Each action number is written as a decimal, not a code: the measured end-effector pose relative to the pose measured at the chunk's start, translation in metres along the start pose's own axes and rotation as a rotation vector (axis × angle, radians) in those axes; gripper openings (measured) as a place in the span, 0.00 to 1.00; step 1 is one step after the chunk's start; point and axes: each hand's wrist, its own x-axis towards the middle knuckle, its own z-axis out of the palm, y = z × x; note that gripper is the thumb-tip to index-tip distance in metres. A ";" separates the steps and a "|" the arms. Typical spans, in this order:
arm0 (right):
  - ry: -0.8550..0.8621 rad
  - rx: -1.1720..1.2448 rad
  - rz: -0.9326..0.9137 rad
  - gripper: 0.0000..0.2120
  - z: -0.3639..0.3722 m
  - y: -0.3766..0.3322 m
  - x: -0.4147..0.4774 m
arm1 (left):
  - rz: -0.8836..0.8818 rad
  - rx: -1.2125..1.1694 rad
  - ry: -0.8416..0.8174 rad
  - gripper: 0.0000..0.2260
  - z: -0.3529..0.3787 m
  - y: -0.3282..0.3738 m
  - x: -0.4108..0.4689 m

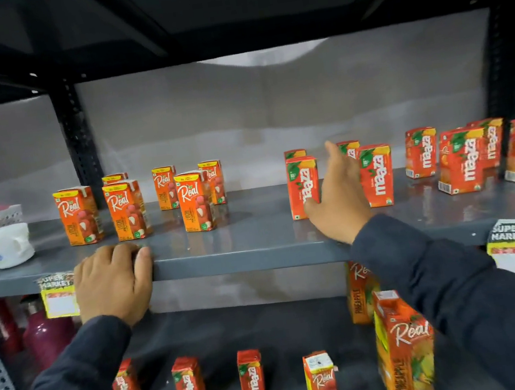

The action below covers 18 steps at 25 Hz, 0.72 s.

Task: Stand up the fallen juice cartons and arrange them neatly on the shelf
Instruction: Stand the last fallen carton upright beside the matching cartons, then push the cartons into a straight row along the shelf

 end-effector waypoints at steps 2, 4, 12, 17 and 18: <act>-0.204 -0.140 0.044 0.48 -0.006 0.008 0.012 | 0.009 0.001 -0.008 0.23 -0.001 -0.004 -0.001; -0.364 -0.167 0.124 0.47 -0.007 0.015 0.020 | 0.016 -0.012 -0.015 0.24 -0.001 -0.005 -0.003; -0.502 -0.154 0.118 0.27 0.006 0.028 0.040 | 0.010 -0.022 -0.030 0.27 -0.009 0.001 -0.005; -0.556 -0.093 0.099 0.28 0.002 0.028 0.039 | -0.004 -0.021 -0.047 0.26 -0.014 0.005 -0.007; -0.551 -0.101 0.089 0.27 0.002 0.027 0.038 | -0.004 -0.018 -0.049 0.26 -0.014 0.005 -0.007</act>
